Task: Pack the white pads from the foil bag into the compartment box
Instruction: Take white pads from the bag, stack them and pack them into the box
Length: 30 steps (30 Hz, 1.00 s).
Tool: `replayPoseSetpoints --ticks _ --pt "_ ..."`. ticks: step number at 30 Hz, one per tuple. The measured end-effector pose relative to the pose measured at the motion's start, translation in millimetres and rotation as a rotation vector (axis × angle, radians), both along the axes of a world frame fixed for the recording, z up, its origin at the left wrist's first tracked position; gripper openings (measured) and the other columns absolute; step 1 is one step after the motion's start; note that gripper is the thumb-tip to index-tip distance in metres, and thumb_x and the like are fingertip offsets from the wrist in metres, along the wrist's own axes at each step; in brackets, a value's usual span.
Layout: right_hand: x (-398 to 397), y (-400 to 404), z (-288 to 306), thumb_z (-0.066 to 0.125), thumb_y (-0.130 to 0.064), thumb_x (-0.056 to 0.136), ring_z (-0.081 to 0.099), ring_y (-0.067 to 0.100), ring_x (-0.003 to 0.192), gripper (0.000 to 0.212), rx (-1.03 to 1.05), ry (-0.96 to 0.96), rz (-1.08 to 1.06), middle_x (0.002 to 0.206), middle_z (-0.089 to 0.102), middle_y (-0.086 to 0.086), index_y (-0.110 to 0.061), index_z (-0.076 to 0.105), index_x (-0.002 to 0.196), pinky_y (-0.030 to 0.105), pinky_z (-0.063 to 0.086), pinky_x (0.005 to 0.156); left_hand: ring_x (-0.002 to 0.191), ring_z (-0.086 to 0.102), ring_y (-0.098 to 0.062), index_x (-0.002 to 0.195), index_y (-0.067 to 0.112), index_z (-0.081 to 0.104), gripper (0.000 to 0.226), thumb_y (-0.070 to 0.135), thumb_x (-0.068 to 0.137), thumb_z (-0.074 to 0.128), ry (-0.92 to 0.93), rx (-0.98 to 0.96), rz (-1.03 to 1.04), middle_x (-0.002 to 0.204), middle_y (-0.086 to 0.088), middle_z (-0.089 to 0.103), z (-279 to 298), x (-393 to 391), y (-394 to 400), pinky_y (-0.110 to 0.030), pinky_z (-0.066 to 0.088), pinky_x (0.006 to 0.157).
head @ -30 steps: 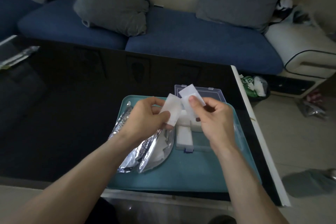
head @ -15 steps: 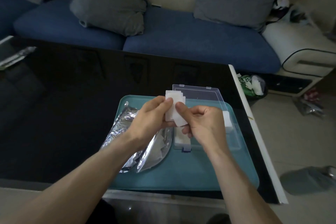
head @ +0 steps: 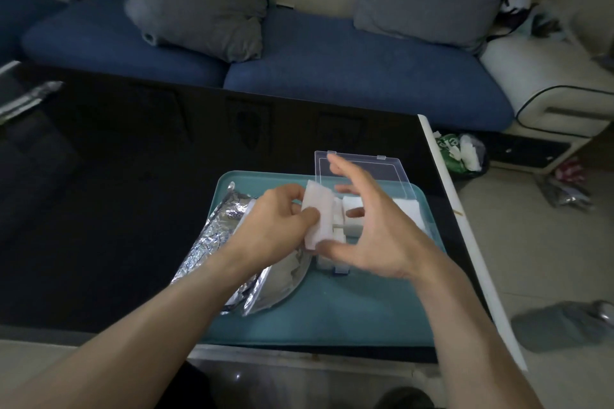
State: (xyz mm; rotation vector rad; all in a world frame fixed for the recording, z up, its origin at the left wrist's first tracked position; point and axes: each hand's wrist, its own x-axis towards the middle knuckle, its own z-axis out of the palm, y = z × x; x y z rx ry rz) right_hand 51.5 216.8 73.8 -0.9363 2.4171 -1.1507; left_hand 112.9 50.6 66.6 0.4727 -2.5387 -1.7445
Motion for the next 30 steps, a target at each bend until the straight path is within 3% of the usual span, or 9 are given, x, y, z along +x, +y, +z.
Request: replayPoseSetpoints --ticks 3,6,8,11,14,17,21,24,30 --pt "4.8 -1.8 -0.9 0.093 -0.039 0.062 0.044 -0.001 0.127 0.116 0.088 0.029 0.027 0.148 0.039 -0.019 -0.042 0.024 0.155 0.025 0.046 0.1 0.066 0.07 -0.025 0.091 0.015 0.068 0.014 0.022 0.082 0.061 -0.009 0.002 -0.004 0.066 -0.005 0.071 -1.1 -2.3 -1.4 -0.042 0.06 0.065" --pt "11.4 -13.1 -4.4 0.088 -0.037 0.069 0.053 0.006 0.116 0.087 0.07 0.153 -0.029 0.134 0.055 -0.012 -0.029 0.046 0.144 0.033 0.05 0.098 0.052 0.059 -0.007 0.092 0.012 0.069 0.008 0.014 0.086 0.064 -0.036 0.054 -0.031 0.057 0.005 0.065 0.2 -0.6 1.1 -0.02 0.047 0.052" --pt "12.9 -15.9 -2.2 0.087 -0.036 0.07 0.058 0.006 0.107 0.074 0.032 0.152 -0.057 0.124 0.06 -0.013 -0.028 0.054 0.136 0.033 0.053 0.092 0.066 0.066 -0.014 0.098 0.007 0.07 0.017 0.014 0.082 0.069 -0.064 0.224 -0.053 0.075 -0.009 0.073 1.1 0.4 3.5 -0.027 0.05 0.063" --pt "12.7 -14.3 0.3 0.092 -0.044 0.062 0.059 0.006 0.107 0.091 0.037 0.102 -0.068 0.127 0.056 -0.015 -0.031 0.047 0.141 0.031 0.054 0.091 0.083 0.072 -0.029 0.107 0.0 0.068 0.023 0.009 0.087 0.067 -0.077 0.404 -0.069 0.095 -0.02 0.074 1.4 1.4 1.2 -0.036 0.057 0.072" --pt "14.1 -13.6 -0.9 0.094 -0.047 0.055 0.051 0.005 0.115 0.113 0.134 0.081 -0.049 0.135 0.045 -0.019 -0.036 0.034 0.149 0.033 0.052 0.095 0.094 0.072 -0.037 0.109 0.0 0.068 0.018 0.006 0.094 0.06 -0.091 0.396 -0.051 0.099 -0.019 0.075 0.6 1.6 -0.3 -0.053 0.057 0.088" --pt "14.5 -14.7 -2.5 0.094 -0.046 0.055 0.051 0.008 0.118 0.118 0.172 0.106 -0.057 0.137 0.044 -0.016 -0.037 0.029 0.152 0.036 0.051 0.097 0.091 0.072 -0.037 0.1 0.001 0.071 0.014 0.007 0.095 0.059 -0.104 0.374 -0.027 0.094 -0.019 0.075 0.0 2.6 4.6 -0.061 0.052 0.088" --pt "15.7 -17.0 -3.7 0.092 -0.047 0.059 0.051 0.015 0.119 0.114 0.256 0.241 -0.099 0.135 0.043 -0.009 -0.036 0.027 0.152 0.035 0.049 0.095 0.087 0.072 -0.034 0.096 0.003 0.073 0.011 0.01 0.09 0.067 -0.094 0.379 0.006 0.091 -0.019 0.075 -2.4 1.1 11.8 -0.061 0.054 0.088" --pt "16.0 -17.5 -4.3 0.091 -0.046 0.057 0.052 0.017 0.116 0.108 0.302 0.268 -0.13 0.13 0.041 -0.008 -0.036 0.031 0.148 0.033 0.048 0.088 0.088 0.073 -0.035 0.1 0.006 0.071 0.033 0.026 0.074 0.073 -0.122 0.342 -0.011 0.092 -0.017 0.075 -2.3 0.3 14.5 -0.059 0.056 0.086" --pt "15.4 -19.6 -0.6 0.093 -0.048 0.047 0.057 0.009 0.093 0.089 0.241 0.076 -0.224 0.109 0.051 -0.015 -0.034 0.047 0.121 0.032 0.057 0.075 0.075 0.07 -0.029 0.102 0.014 0.069 0.039 0.034 0.067 0.07 -0.156 0.296 -0.035 0.089 -0.018 0.073 -1.1 -0.1 16.6 -0.041 0.052 0.069"
